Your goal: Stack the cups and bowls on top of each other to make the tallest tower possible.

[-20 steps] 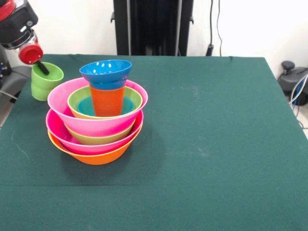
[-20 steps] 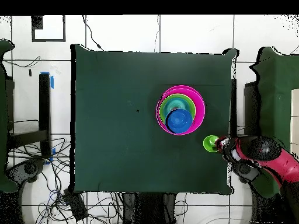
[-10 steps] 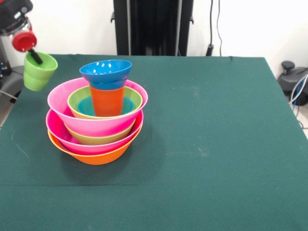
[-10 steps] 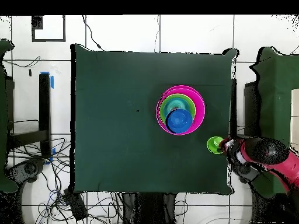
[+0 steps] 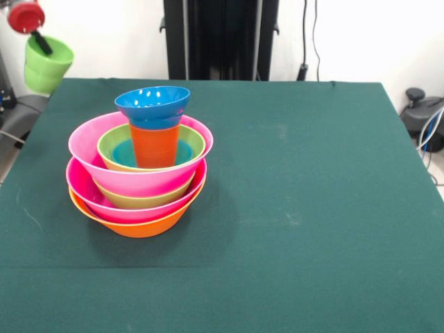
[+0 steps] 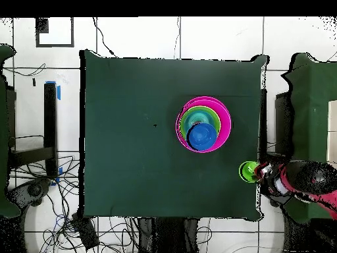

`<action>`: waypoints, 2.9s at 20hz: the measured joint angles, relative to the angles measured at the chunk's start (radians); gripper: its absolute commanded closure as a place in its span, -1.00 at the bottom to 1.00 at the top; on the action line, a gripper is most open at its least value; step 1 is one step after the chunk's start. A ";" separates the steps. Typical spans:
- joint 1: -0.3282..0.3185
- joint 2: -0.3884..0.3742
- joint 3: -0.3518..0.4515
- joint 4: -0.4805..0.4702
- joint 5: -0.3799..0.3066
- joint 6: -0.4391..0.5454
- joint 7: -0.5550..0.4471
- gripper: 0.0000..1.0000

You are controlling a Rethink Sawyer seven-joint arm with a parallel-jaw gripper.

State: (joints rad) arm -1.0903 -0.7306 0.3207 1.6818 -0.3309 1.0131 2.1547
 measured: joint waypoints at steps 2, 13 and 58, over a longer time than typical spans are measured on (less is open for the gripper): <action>0.000 -0.031 0.000 0.011 0.000 0.030 0.000 1.00; -0.002 -0.147 0.023 0.047 0.056 0.134 0.000 1.00; -0.181 0.181 0.509 0.198 0.400 0.104 0.000 1.00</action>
State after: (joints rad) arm -1.2709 -0.5500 0.8301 1.8798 0.0691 1.1174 2.1547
